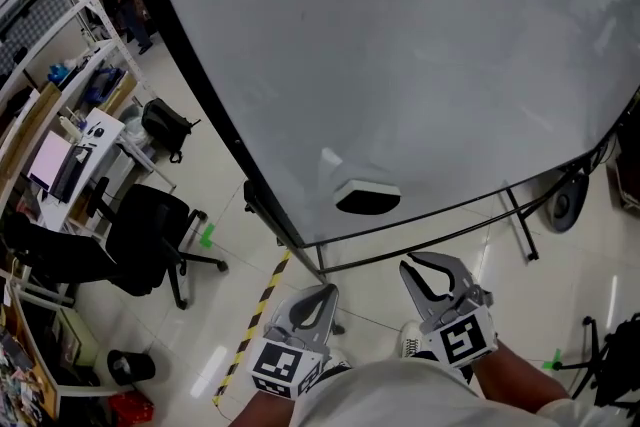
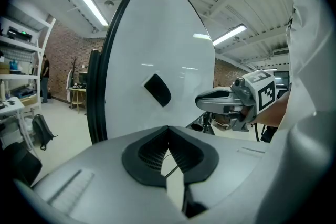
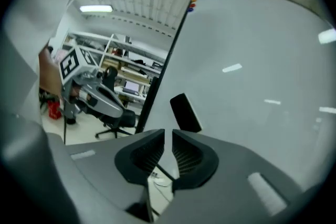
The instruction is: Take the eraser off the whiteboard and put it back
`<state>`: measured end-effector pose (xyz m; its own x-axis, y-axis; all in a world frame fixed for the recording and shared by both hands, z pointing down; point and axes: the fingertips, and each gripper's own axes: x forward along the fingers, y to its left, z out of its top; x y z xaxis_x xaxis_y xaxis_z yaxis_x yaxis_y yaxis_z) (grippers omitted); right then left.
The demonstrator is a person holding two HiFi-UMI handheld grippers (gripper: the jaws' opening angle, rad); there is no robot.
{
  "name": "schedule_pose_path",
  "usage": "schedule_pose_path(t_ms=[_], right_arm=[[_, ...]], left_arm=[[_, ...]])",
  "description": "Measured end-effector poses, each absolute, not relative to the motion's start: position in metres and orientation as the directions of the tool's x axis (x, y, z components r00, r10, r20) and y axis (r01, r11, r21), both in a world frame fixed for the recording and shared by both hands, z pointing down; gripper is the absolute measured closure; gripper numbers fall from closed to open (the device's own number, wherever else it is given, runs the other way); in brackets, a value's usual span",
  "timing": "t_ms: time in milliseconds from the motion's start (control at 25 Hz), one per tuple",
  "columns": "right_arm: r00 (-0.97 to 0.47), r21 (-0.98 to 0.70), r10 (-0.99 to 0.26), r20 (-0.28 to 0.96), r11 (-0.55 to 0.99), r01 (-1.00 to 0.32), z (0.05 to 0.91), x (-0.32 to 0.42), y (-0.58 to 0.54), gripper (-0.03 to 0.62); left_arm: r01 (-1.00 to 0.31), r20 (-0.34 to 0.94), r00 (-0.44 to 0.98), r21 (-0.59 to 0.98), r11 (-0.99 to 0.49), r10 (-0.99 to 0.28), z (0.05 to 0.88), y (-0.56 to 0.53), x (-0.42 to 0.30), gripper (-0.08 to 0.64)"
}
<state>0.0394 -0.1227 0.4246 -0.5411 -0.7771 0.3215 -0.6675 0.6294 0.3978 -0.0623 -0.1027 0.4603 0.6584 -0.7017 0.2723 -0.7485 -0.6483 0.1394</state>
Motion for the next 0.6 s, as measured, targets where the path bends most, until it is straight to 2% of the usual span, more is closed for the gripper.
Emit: schedule_pose_path(t_ms=[120, 200, 360, 520, 600], right_arm=[[-0.464, 0.575, -0.842, 0.275, 0.531, -0.622, 0.421, 0.031, -0.14, 0.496], [-0.432, 0.637, -0.865, 0.254, 0.486, -0.598, 0.419, 0.028, -0.151, 0.488], [-0.4, 0.676, -0.891, 0.214, 0.43, -0.598, 0.412, 0.024, -0.17, 0.449], [-0.391, 0.715, -0.902, 0.186, 0.396, -0.575, 0.409, 0.011, -0.187, 0.358], [-0.382, 0.736, -0.907, 0.176, 0.378, -0.561, 0.409, 0.005, -0.193, 0.336]], left_arm=[[-0.752, 0.268, 0.656, 0.149, -0.643, -0.705, 0.461, -0.1, -0.063, 0.543], [-0.755, 0.267, 0.652, 0.156, -0.636, -0.709, 0.462, -0.098, -0.065, 0.543], [-0.765, 0.267, 0.642, 0.162, -0.623, -0.719, 0.464, -0.095, -0.07, 0.543], [-0.776, 0.272, 0.629, 0.164, -0.608, -0.729, 0.466, -0.093, -0.077, 0.543], [-0.778, 0.274, 0.626, 0.163, -0.606, -0.73, 0.466, -0.091, -0.078, 0.543]])
